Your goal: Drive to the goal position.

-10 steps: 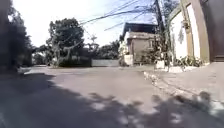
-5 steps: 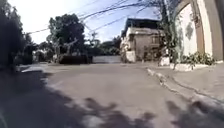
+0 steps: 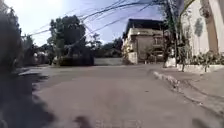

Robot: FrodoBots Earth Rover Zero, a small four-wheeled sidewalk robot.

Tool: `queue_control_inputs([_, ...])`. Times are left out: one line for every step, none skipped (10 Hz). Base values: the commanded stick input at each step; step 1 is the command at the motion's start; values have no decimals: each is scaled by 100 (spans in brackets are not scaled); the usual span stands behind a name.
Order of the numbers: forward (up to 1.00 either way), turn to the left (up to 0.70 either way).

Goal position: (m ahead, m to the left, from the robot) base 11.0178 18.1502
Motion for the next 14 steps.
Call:
queue_control_inputs([100,4])
queue_control_inputs([100,7])
queue_control_inputs([100,36])
queue_control_inputs([100,24])
queue_control_inputs([100,5])
queue_control_inputs([100,0])
queue_control_inputs([100,0])
queue_control_inputs([100,0])
queue_control_inputs([100,0])
queue_control_inputs([100,0])
queue_control_inputs([100,4])
queue_control_inputs([100,34])
queue_control_inputs([100,37])
queue_control_inputs([100,37])
